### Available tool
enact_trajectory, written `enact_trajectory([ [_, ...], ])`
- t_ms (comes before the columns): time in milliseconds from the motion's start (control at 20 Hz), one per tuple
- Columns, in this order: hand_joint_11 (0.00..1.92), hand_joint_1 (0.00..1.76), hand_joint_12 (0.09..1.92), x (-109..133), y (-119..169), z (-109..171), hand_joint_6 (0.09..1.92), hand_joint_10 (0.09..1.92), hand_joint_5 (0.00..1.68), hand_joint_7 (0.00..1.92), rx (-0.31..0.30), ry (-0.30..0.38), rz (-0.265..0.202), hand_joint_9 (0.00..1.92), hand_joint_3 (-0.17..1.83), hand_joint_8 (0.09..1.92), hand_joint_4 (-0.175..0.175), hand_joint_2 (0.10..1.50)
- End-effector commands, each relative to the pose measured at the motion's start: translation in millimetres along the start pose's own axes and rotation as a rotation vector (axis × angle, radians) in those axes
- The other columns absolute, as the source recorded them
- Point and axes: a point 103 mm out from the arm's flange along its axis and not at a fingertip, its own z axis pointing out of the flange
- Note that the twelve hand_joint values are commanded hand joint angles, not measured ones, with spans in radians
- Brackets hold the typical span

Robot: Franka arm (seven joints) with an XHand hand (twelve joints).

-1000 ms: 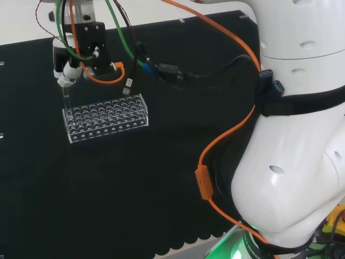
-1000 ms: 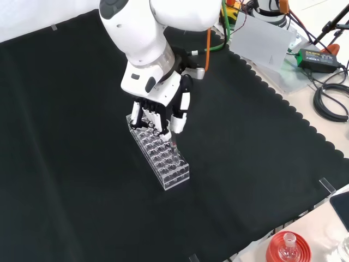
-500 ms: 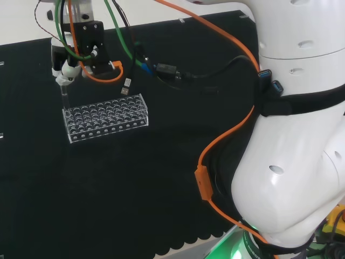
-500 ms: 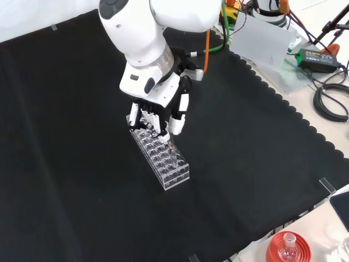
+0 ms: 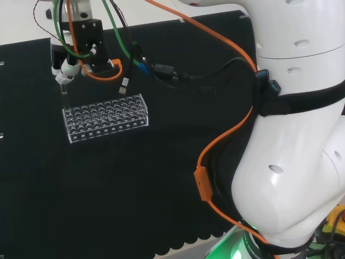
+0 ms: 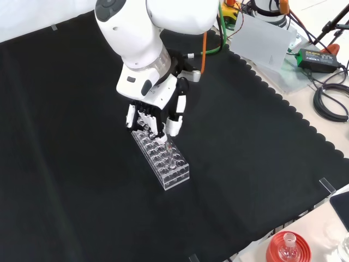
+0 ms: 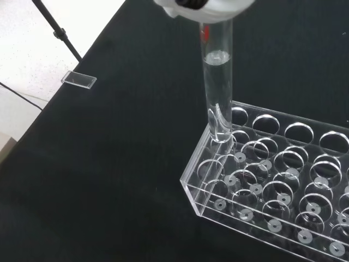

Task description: Put the test tube back in the rack.

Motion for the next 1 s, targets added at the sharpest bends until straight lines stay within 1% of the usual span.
enact_trajectory([
  [50,0.49,1.43,1.37,-1.9,-3.3,3.4,0.24,0.09,1.36,1.53,0.002,-0.002,0.001,1.43,-0.17,0.37,-0.175,1.02],
  [350,0.49,1.43,1.37,-1.6,-5.3,5.9,0.23,0.09,1.36,1.53,0.007,0.001,0.002,1.43,-0.17,0.37,-0.175,1.02],
  [650,0.49,1.43,1.37,3.9,-2.0,8.6,0.23,0.09,1.36,1.53,0.007,0.005,-0.006,1.43,-0.17,0.37,-0.175,1.02],
  [1000,0.49,1.43,1.37,3.7,-0.5,7.7,0.23,0.09,1.36,1.53,0.008,0.001,-0.007,1.43,-0.17,0.37,-0.175,1.02],
])
